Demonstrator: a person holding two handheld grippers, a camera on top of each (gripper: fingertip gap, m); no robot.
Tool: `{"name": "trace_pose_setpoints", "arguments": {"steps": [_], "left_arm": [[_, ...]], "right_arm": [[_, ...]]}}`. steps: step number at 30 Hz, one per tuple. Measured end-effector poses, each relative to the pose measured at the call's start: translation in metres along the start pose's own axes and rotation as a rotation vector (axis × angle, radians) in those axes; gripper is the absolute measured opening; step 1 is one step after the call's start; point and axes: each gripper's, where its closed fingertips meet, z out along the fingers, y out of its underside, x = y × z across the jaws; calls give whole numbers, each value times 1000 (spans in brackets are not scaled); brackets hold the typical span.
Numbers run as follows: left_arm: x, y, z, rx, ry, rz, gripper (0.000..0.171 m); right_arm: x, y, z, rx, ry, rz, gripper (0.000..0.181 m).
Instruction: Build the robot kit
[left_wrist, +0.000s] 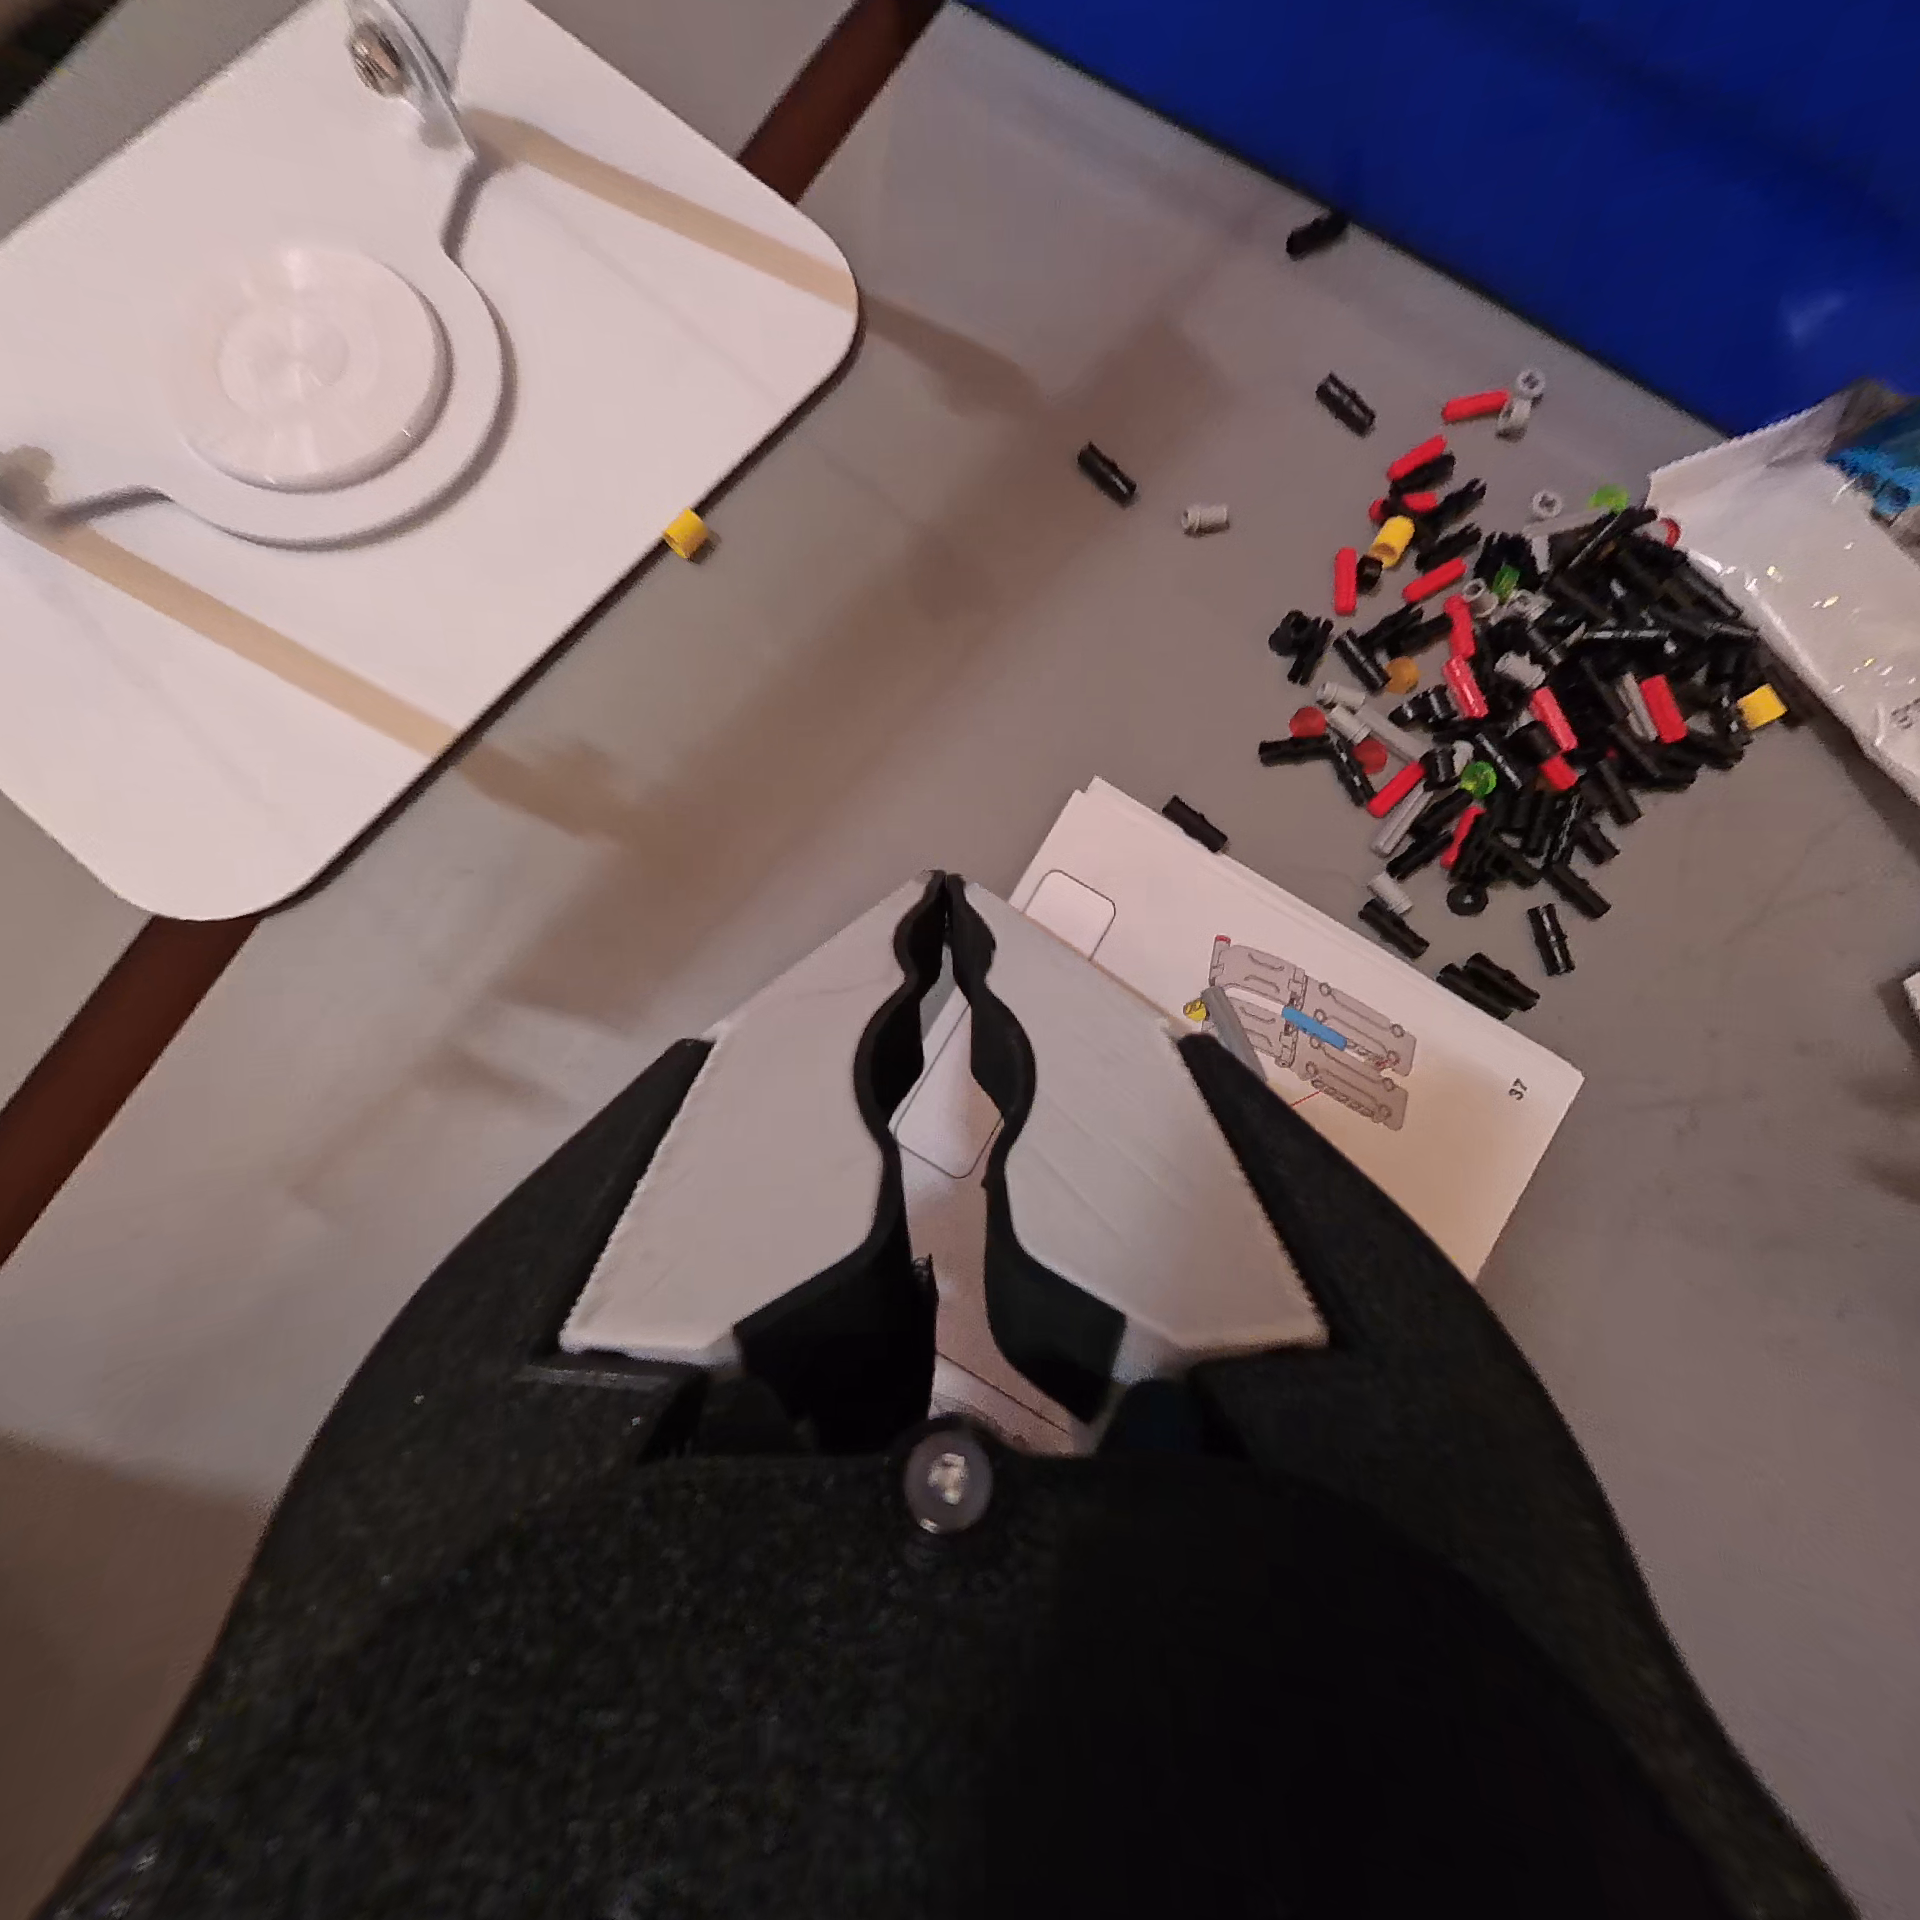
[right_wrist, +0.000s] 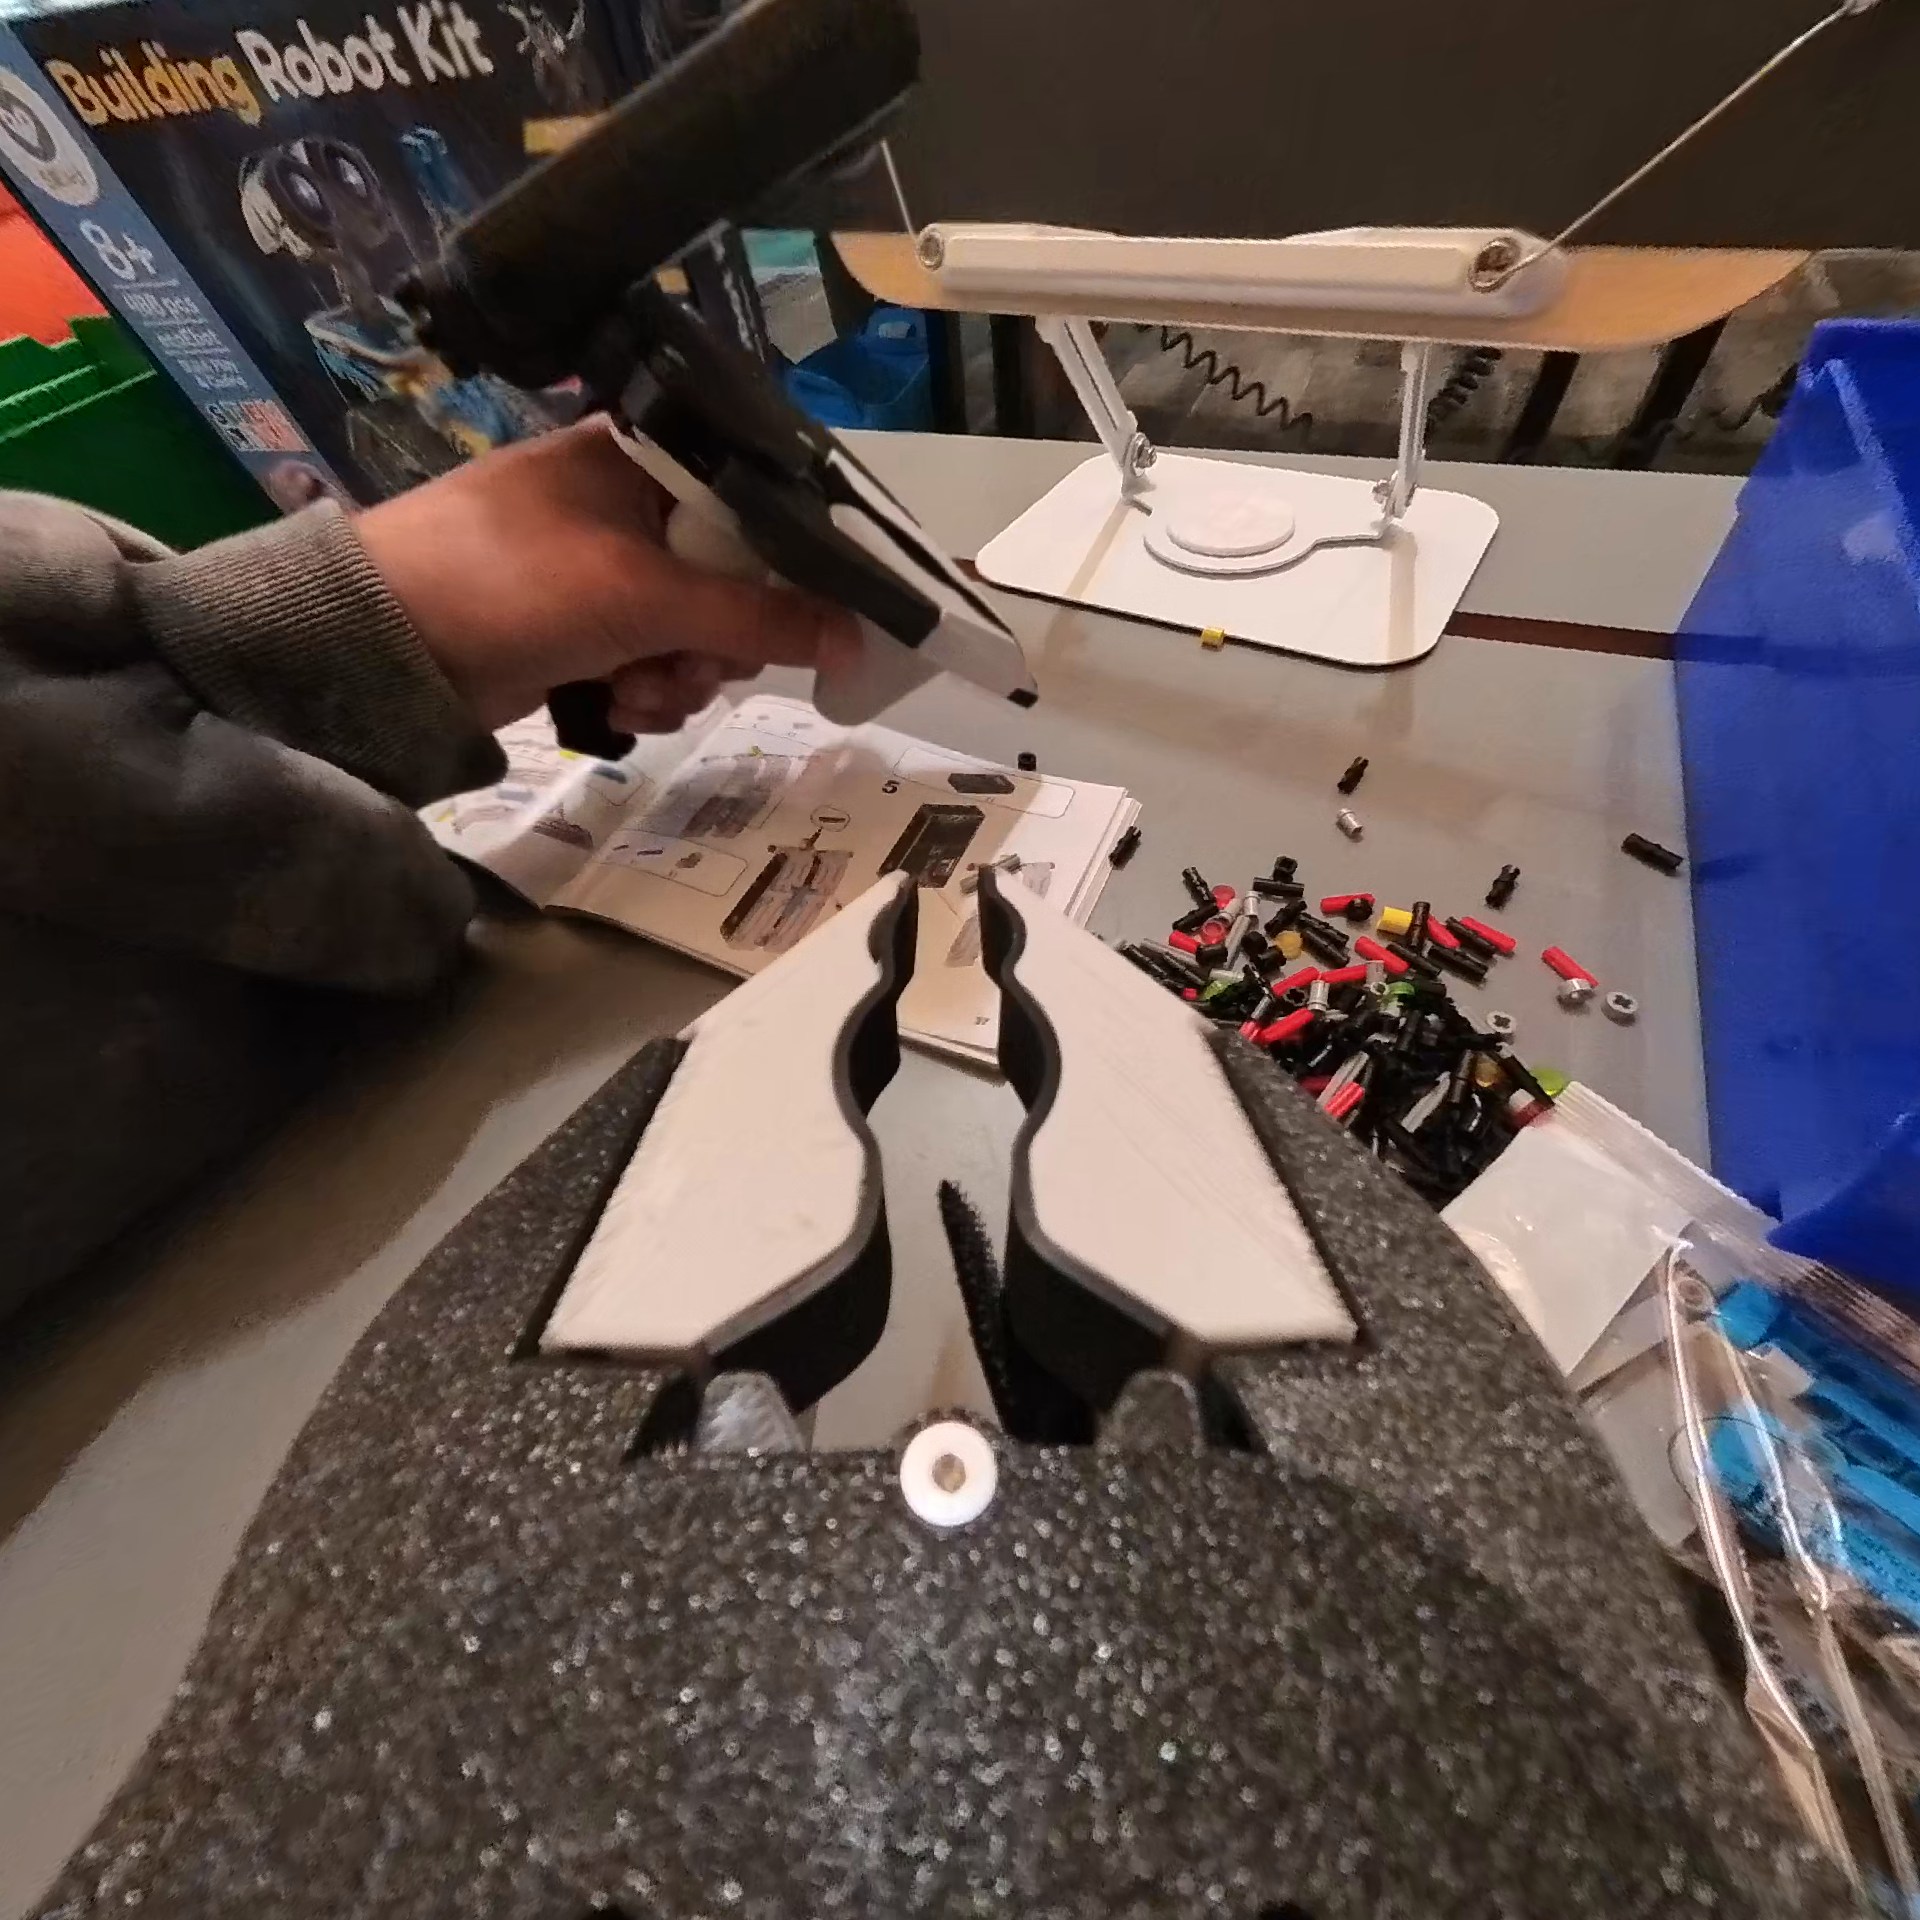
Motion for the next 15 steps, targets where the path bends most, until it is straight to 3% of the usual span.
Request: {"name": "trace_pose_setpoints", "arguments": {"steps": [4,7,15], "left_arm": [[-6,-3,-8,-6,-13,1,0],[-4,15,-1,-88,19,7,23],[-2,20,15,-92,18,5,21]], "right_arm": [[1,1,0,-3,-1,6,11],[1,2,1,-9,-2,2,11],[-2,5,3,-25,-11,-2,11]]}}
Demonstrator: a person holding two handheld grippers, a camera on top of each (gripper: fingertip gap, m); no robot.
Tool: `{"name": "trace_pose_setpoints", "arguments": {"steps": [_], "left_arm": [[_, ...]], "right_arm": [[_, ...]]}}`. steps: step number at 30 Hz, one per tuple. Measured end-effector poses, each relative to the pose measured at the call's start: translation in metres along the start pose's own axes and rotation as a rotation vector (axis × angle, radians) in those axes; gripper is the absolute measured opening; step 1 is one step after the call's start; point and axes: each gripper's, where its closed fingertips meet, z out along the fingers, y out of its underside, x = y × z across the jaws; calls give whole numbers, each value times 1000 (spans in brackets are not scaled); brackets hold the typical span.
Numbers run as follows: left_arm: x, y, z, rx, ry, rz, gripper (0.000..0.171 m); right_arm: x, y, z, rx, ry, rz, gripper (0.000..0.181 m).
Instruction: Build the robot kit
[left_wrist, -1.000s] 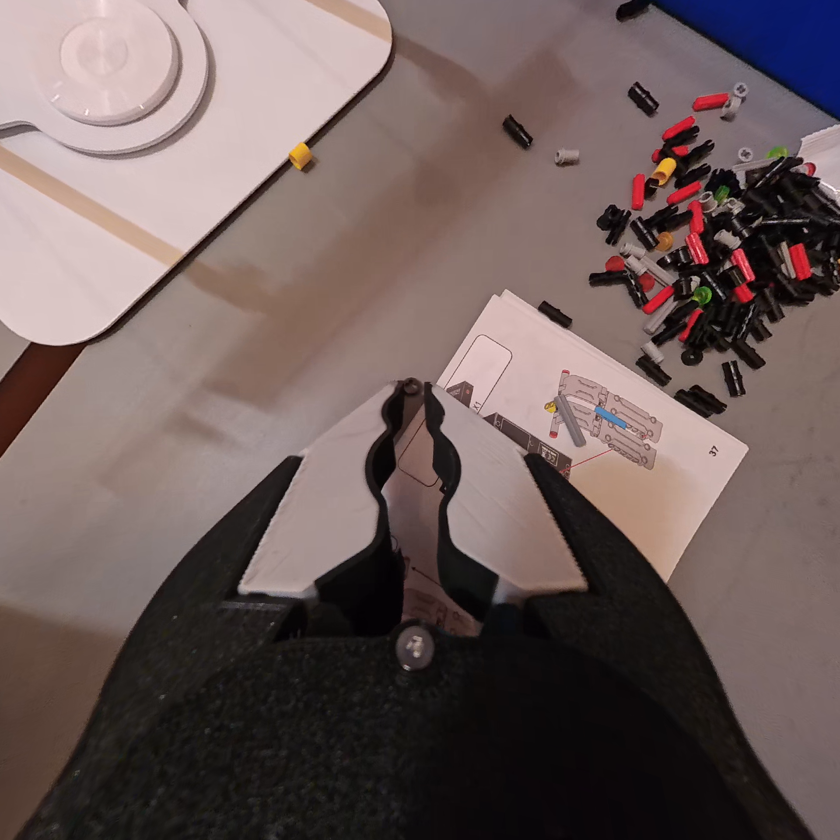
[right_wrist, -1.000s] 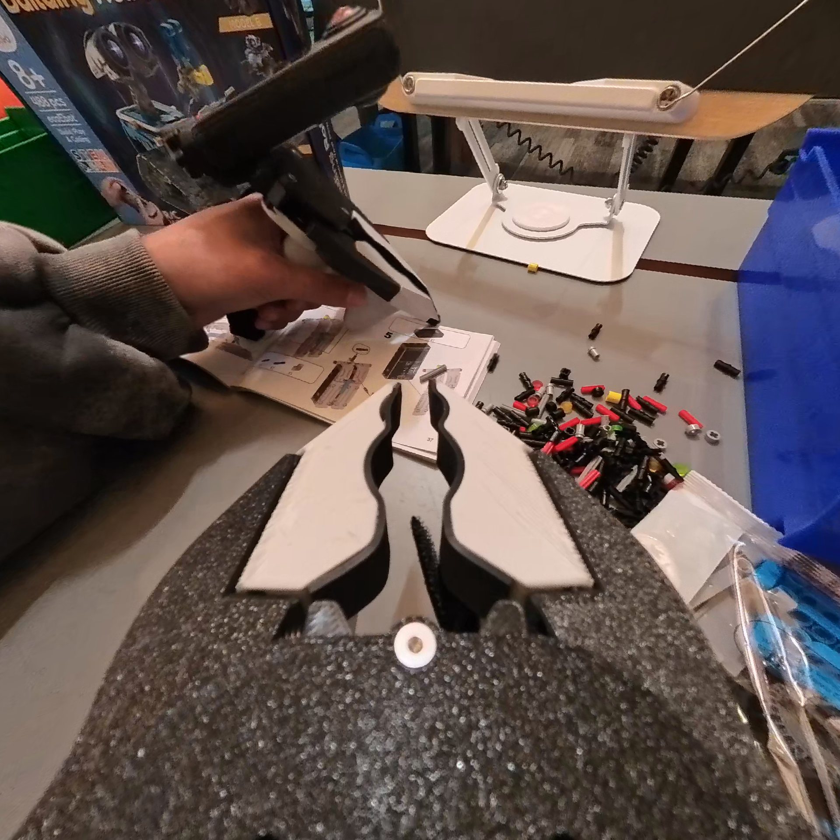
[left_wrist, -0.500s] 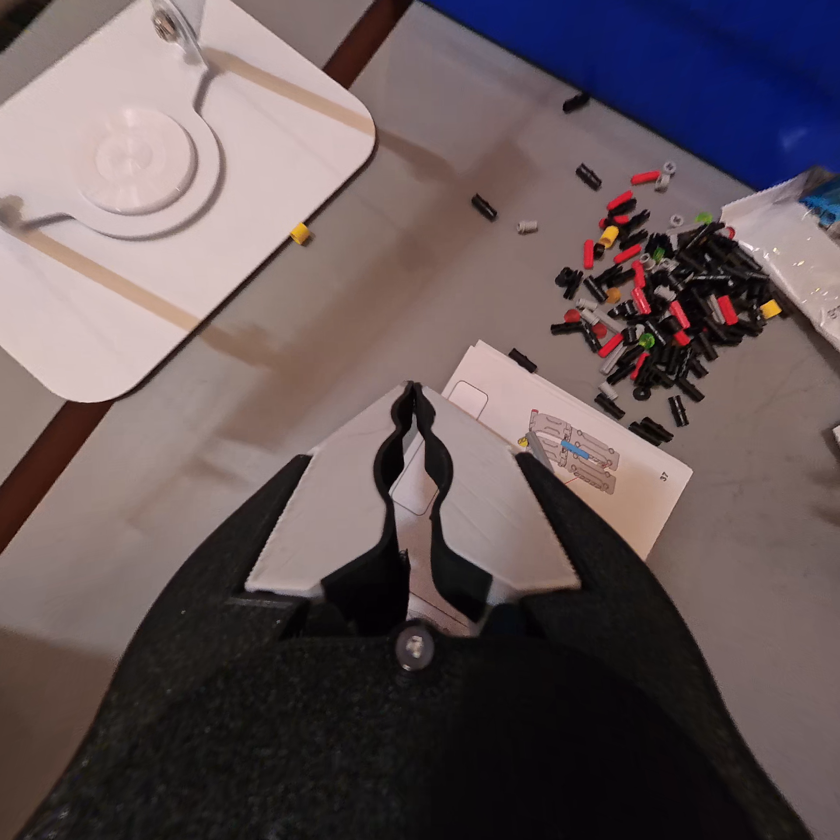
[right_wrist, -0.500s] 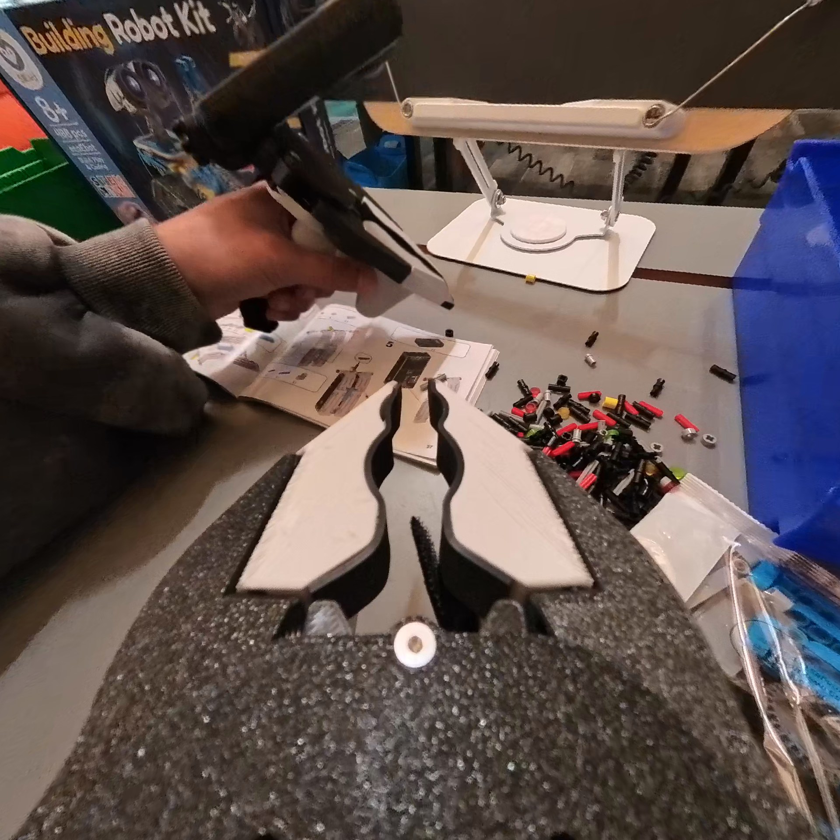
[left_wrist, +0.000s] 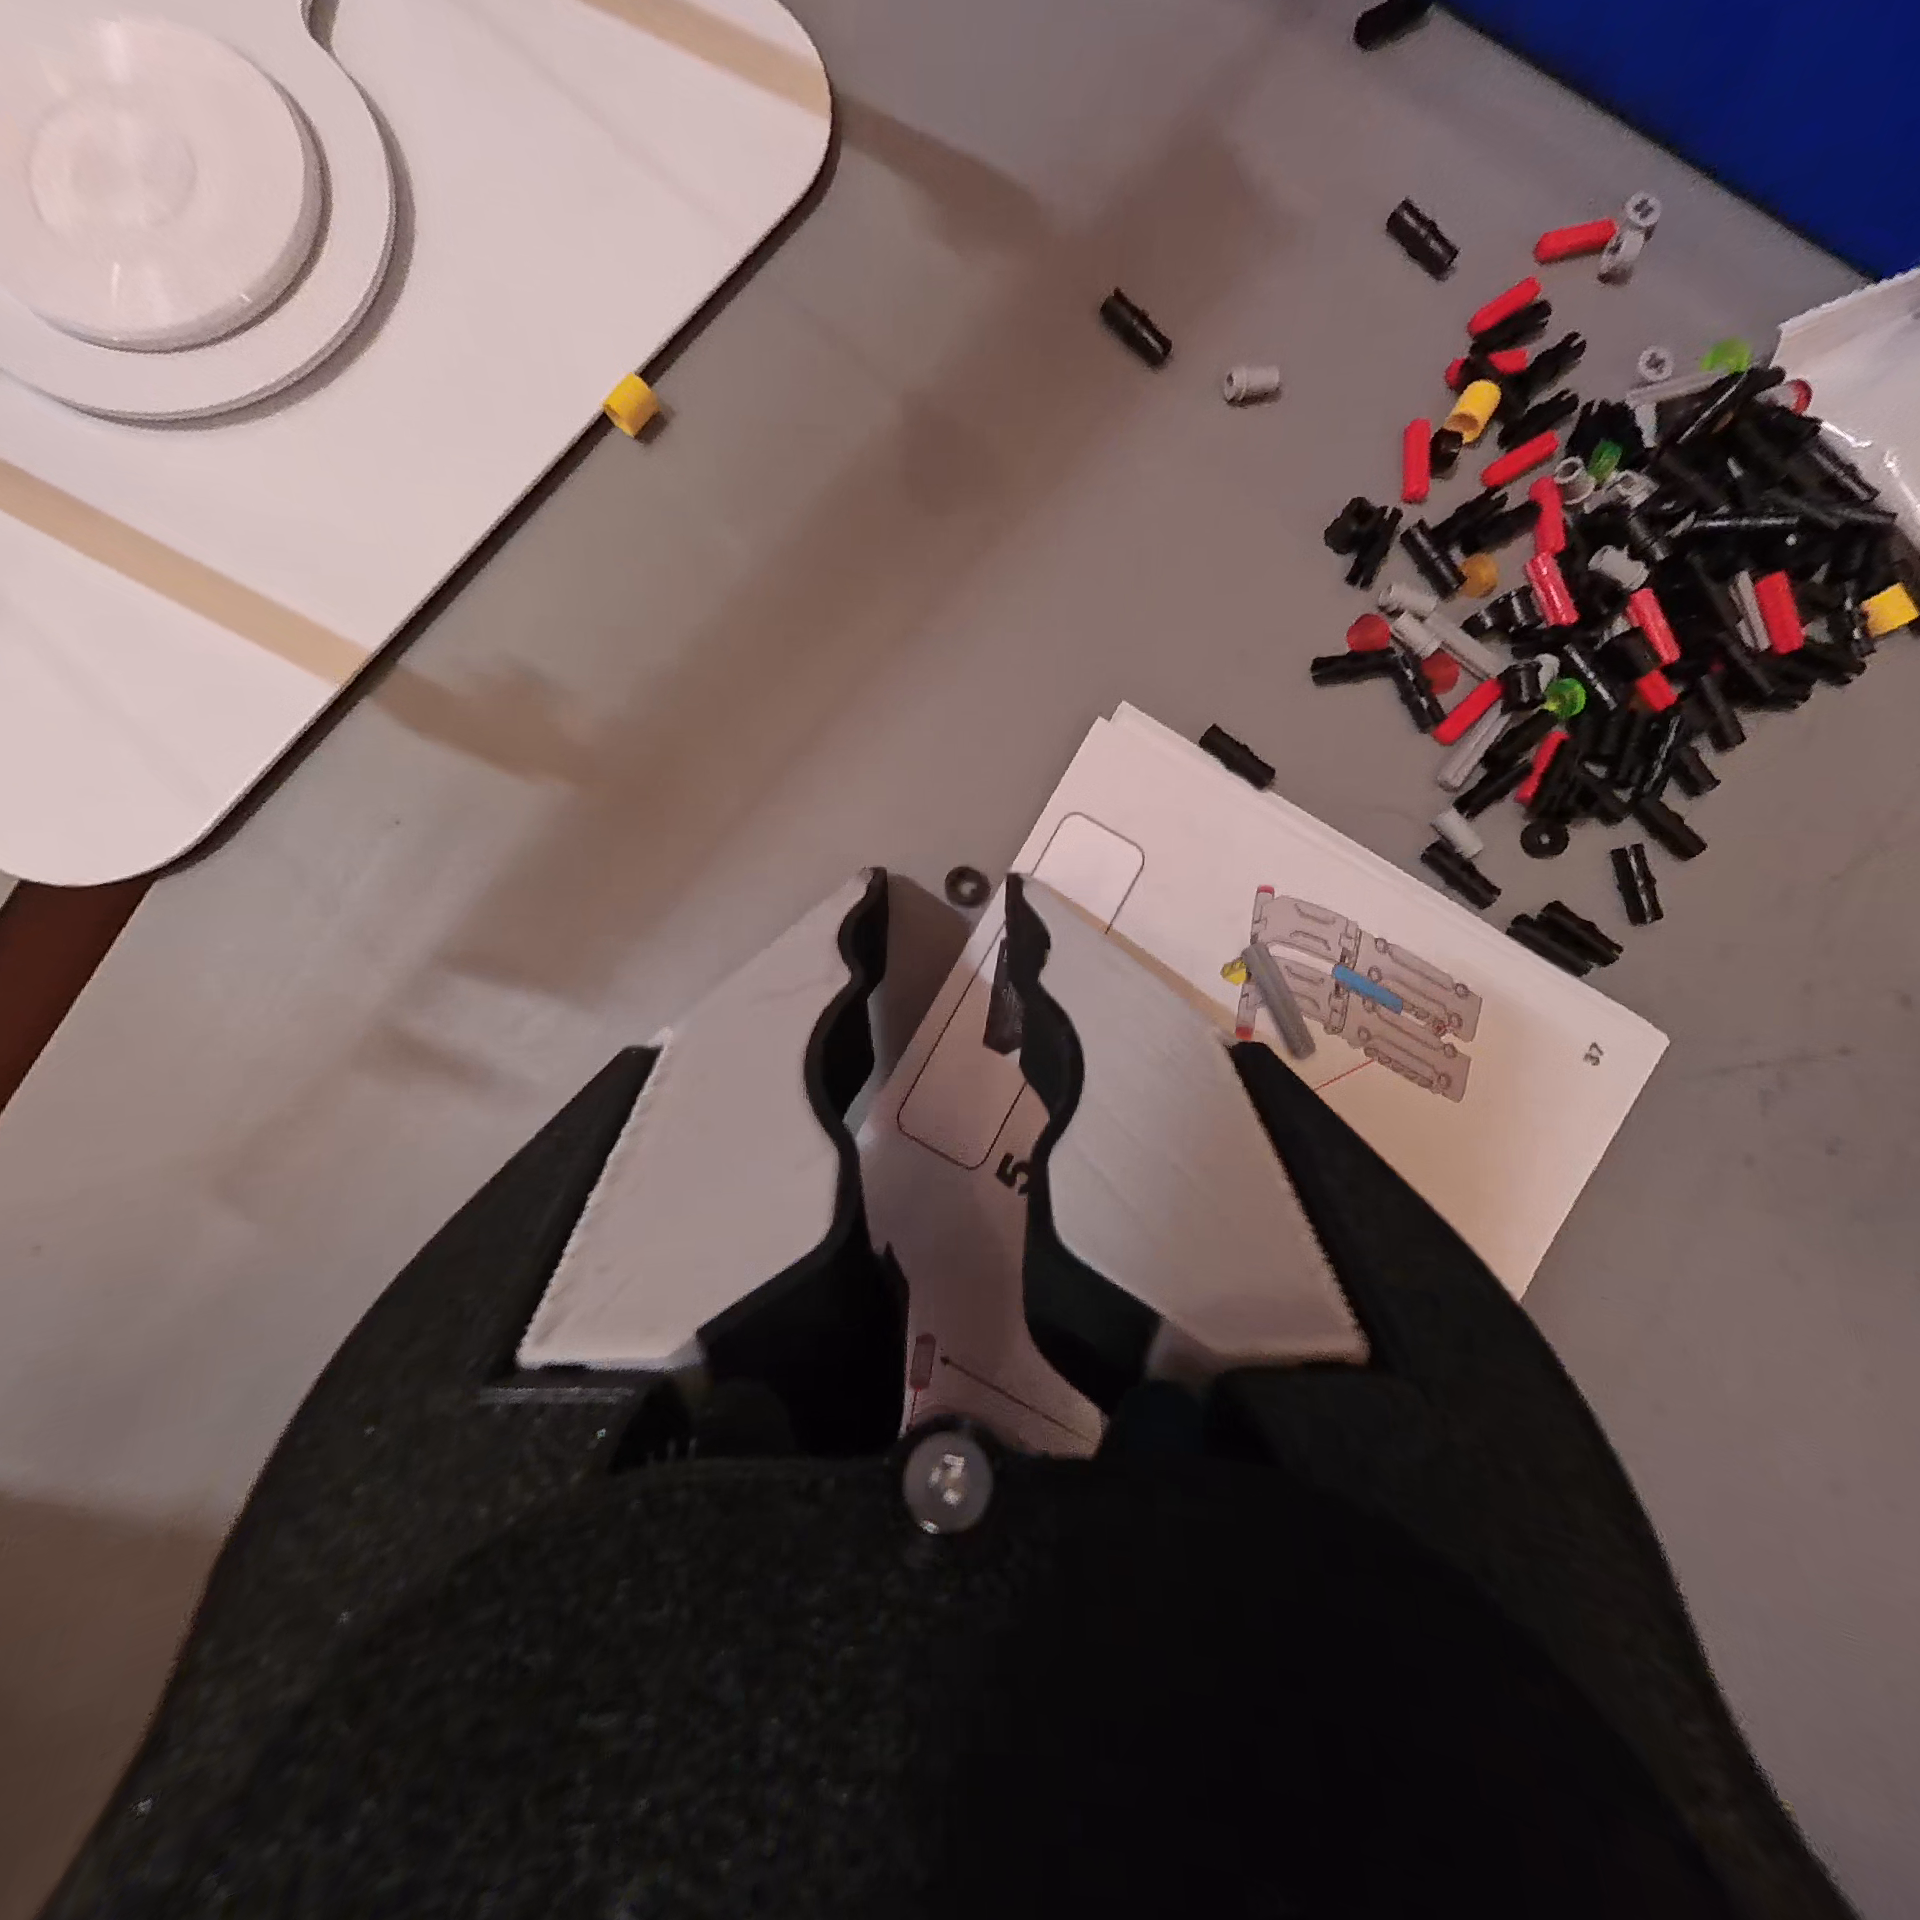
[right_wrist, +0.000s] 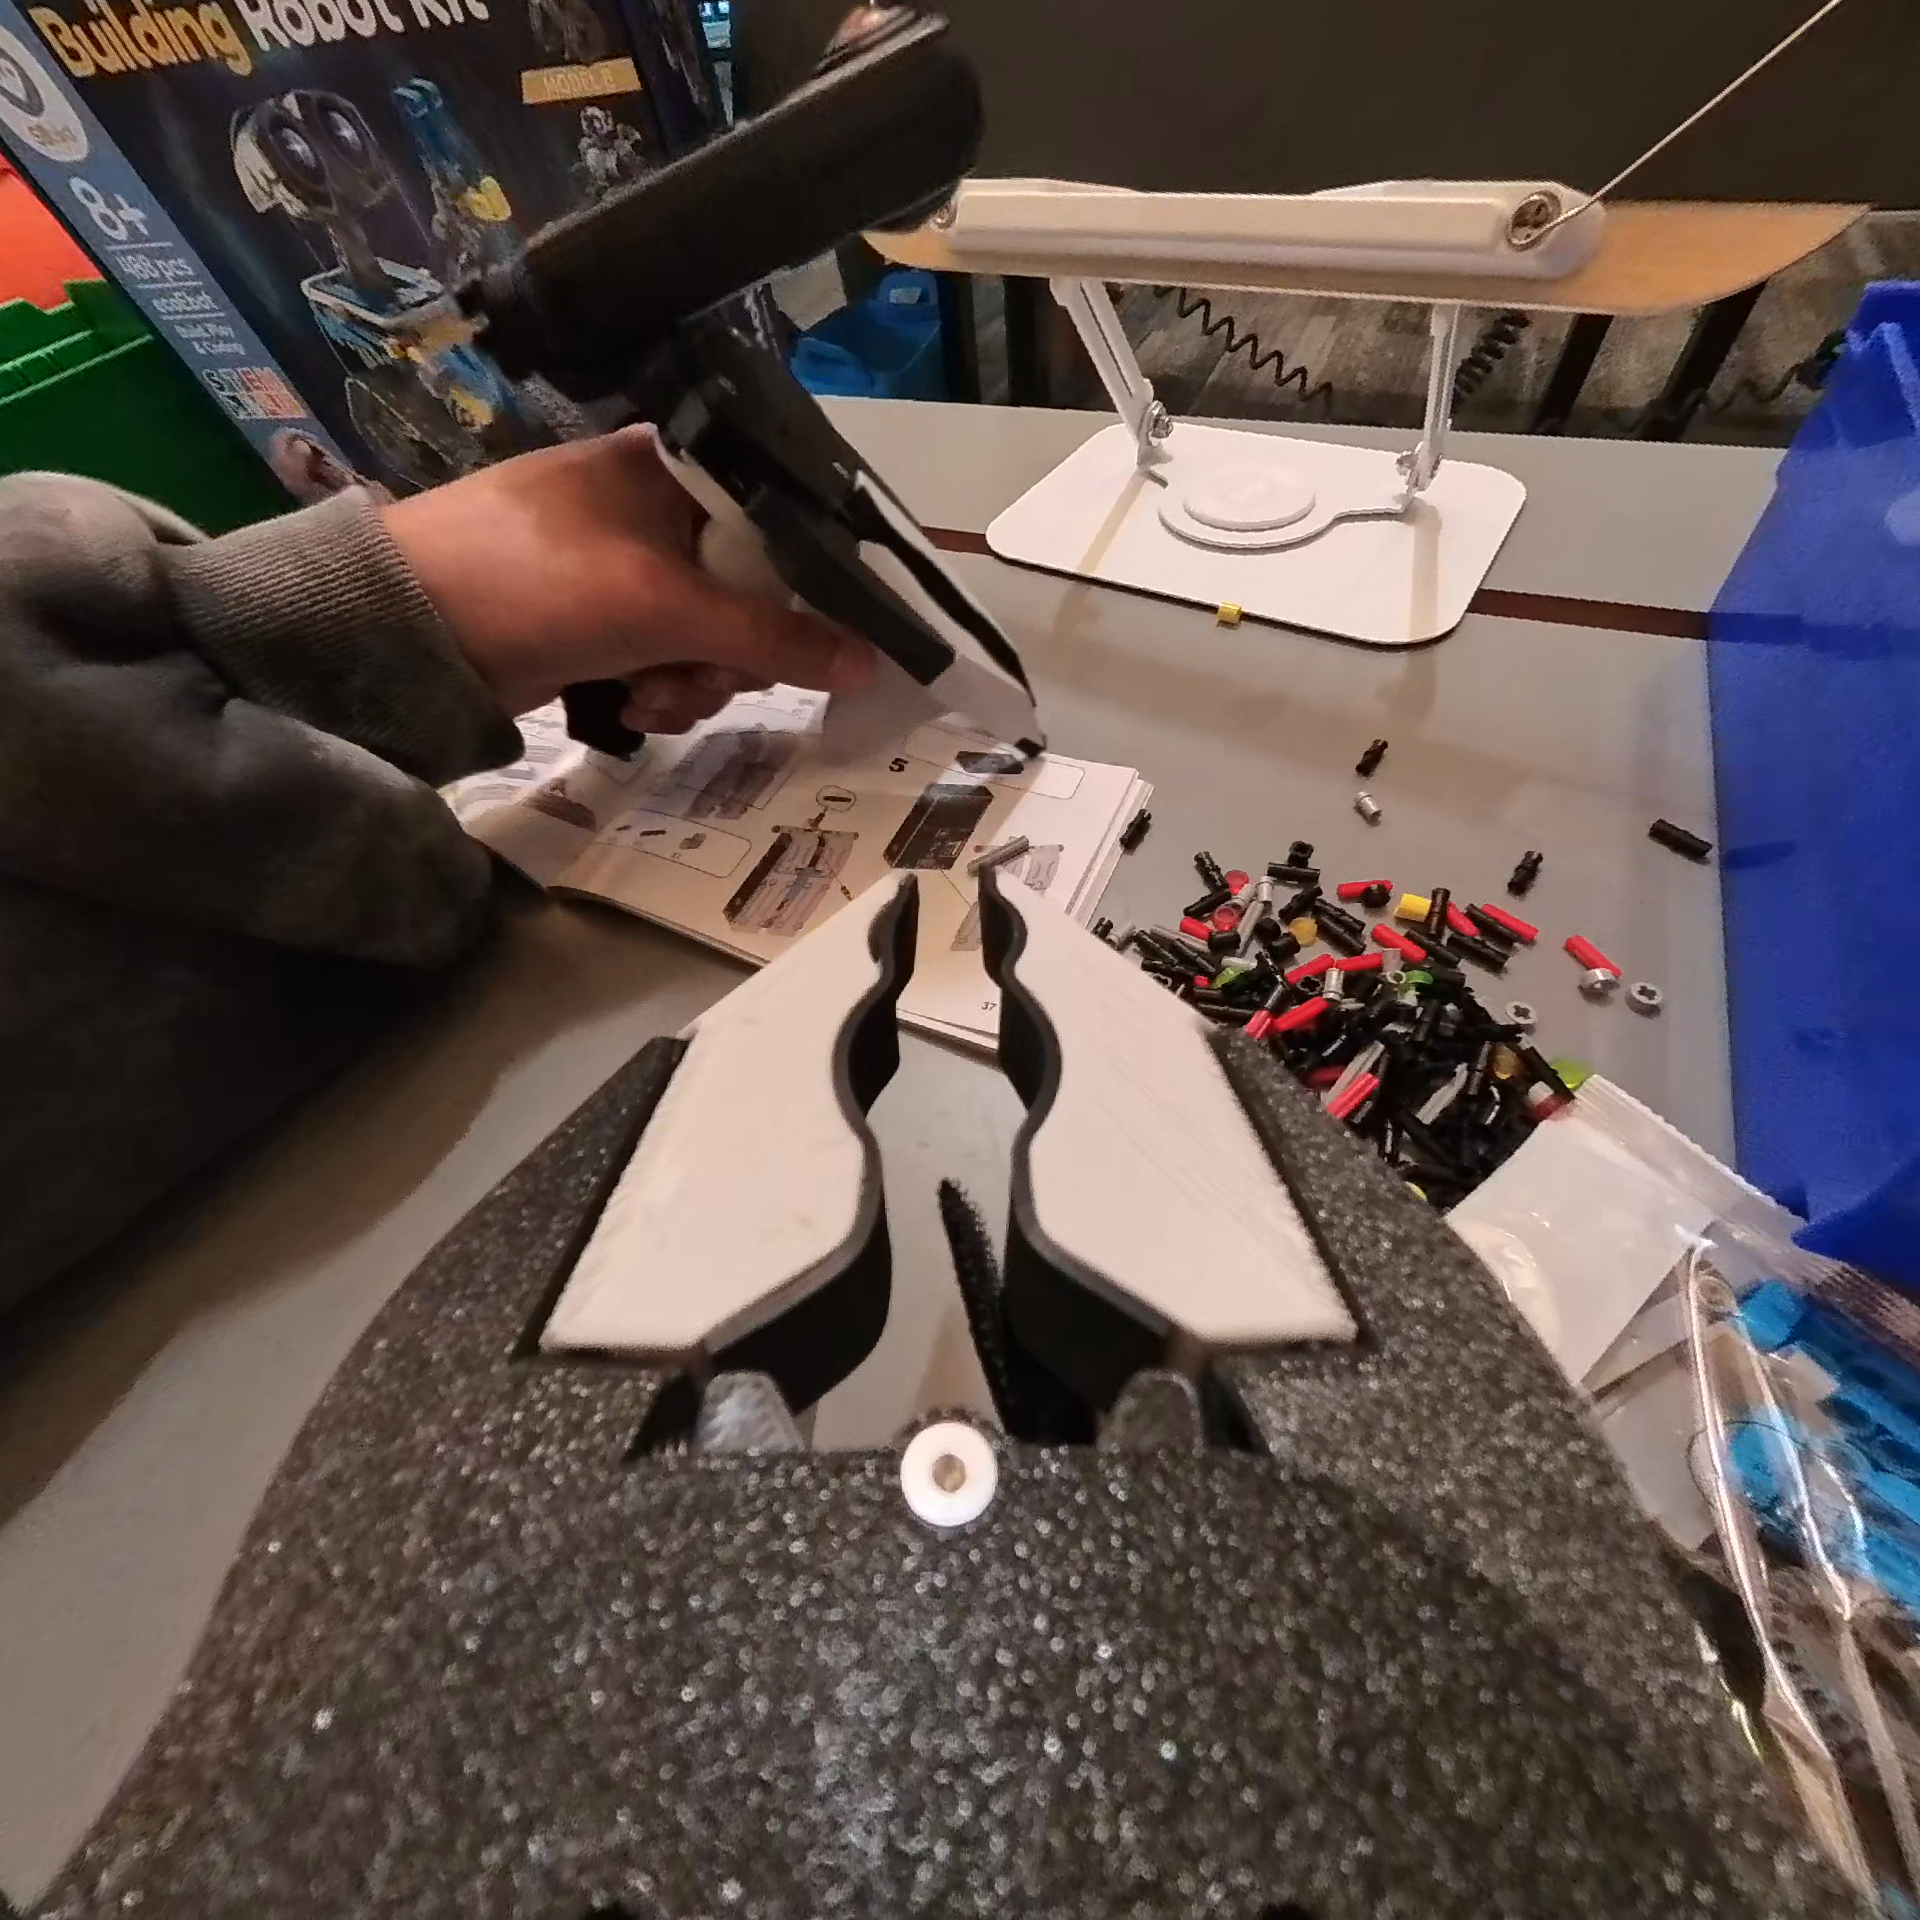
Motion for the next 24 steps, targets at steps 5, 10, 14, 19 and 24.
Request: {"name": "trace_pose_setpoints", "arguments": {"steps": [5,10,14,19,24], "left_arm": [[4,-2,4,-9,35,-10,13],[6,0,3,1,50,-18,7],[4,-8,3,11,53,-49,6],[28,-56,4,115,95,-41,6],[78,-67,44,34,132,83,6]], "right_arm": [[0,1,1,-7,-4,8,11],[-1,2,1,-13,-10,7,11],[-1,2,1,-13,-12,9,11],[-2,2,1,-14,-13,9,11],[-1,3,1,-17,-11,7,10]]}}
